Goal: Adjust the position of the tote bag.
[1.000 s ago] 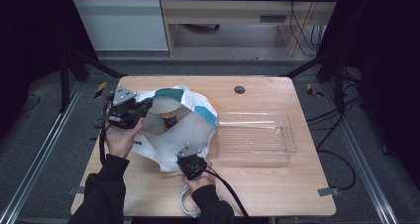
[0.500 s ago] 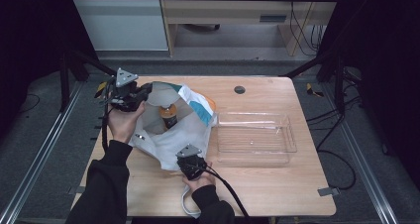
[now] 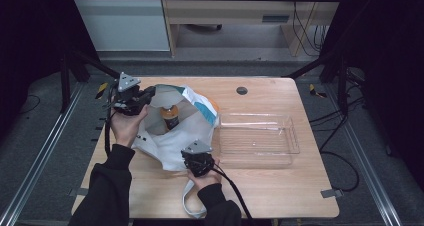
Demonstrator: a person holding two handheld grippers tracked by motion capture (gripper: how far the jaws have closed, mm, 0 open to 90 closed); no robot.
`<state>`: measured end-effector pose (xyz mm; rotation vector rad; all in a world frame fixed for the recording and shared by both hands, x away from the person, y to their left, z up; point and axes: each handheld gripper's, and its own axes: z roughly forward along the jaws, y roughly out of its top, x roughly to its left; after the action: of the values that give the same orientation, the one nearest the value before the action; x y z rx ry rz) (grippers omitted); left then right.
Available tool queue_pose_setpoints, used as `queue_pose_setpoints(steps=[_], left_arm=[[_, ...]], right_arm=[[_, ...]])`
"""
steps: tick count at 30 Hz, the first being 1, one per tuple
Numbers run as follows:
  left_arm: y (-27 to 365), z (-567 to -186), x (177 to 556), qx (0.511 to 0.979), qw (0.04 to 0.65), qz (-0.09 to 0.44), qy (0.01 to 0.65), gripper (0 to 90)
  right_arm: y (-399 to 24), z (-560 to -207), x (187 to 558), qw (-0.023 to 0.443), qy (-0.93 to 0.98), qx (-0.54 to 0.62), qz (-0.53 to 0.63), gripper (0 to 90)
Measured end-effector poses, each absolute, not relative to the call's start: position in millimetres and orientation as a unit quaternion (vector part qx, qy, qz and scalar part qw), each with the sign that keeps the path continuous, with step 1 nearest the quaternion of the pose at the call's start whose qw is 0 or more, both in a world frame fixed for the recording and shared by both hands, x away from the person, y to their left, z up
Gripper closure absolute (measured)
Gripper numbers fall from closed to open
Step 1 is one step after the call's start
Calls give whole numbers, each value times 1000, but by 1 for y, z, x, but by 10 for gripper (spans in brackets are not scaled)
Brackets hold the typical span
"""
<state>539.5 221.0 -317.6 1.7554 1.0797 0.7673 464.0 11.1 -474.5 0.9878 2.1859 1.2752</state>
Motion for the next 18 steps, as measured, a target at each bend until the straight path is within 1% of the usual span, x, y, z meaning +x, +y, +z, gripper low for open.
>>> queue_pose_setpoints(steps=[1, 2, 5, 10, 13, 18], left_arm=[[221, -318, 539, 712, 454, 311, 437, 882], [221, -318, 538, 712, 454, 310, 436, 882], [221, -320, 536, 714, 453, 311, 434, 881], [223, -322, 534, 714, 455, 308, 434, 881], [223, -322, 533, 716, 453, 310, 432, 881], [223, -323, 530, 719, 452, 311, 427, 880]], right_arm=[[7, -467, 464, 218, 783, 351, 465, 834], [4, -460, 465, 224, 775, 351, 475, 798], [-7, -438, 466, 242, 756, 347, 499, 759], [-22, -405, 469, 266, 736, 343, 520, 727], [-31, -389, 473, 284, 722, 346, 528, 697], [-38, -373, 485, 311, 712, 351, 523, 614]])
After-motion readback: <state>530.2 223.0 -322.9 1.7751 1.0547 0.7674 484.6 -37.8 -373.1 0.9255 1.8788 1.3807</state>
